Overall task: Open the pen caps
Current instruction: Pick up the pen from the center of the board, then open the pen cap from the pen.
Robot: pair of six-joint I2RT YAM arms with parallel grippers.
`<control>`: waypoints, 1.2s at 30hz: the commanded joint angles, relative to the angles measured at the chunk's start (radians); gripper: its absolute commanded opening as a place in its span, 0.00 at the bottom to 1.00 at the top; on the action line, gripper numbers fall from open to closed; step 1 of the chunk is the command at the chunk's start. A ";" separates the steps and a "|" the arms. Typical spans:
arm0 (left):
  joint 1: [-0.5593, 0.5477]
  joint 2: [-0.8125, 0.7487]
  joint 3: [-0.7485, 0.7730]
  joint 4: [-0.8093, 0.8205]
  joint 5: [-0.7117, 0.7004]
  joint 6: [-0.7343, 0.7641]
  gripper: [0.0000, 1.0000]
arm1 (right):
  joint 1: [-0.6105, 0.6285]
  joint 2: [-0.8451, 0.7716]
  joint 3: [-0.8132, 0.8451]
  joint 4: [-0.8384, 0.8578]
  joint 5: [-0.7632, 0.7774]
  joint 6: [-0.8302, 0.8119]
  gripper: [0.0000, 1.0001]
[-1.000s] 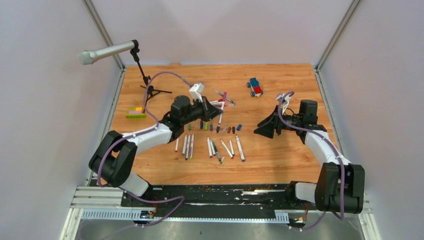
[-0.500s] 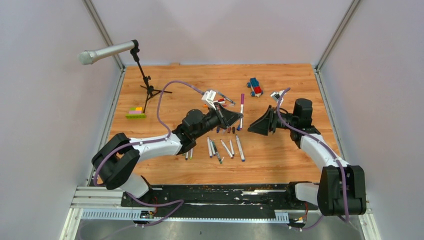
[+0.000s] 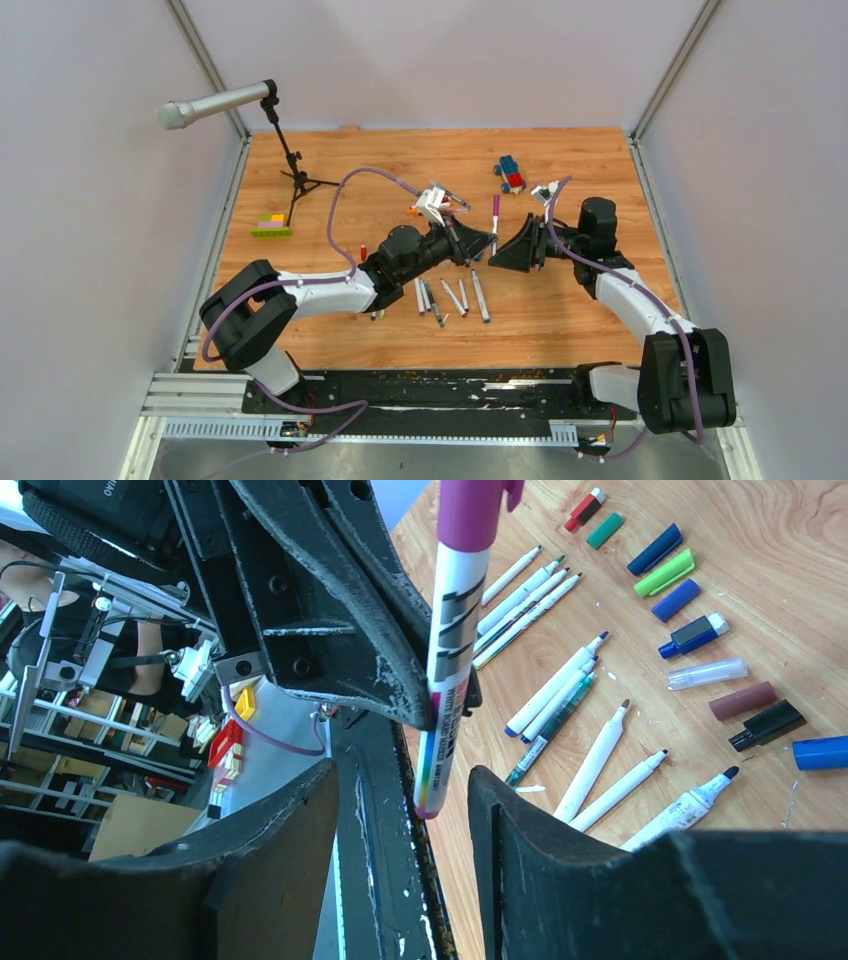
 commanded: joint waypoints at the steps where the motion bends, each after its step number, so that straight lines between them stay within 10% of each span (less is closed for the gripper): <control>1: -0.016 0.018 0.050 0.073 -0.018 -0.017 0.00 | 0.012 0.003 -0.001 0.037 0.011 0.020 0.50; 9: -0.034 0.033 0.057 0.084 -0.018 -0.022 0.00 | 0.013 0.007 0.001 0.025 0.053 0.019 0.40; 14: -0.038 0.042 0.051 0.106 -0.017 -0.031 0.00 | 0.013 0.013 -0.015 0.067 0.069 0.050 0.00; 24: 0.033 -0.005 0.021 0.096 0.064 -0.031 0.68 | 0.013 0.026 0.032 -0.051 -0.012 -0.103 0.00; 36: 0.109 0.019 0.106 0.048 0.213 -0.017 0.70 | 0.028 0.055 0.054 -0.133 -0.066 -0.202 0.00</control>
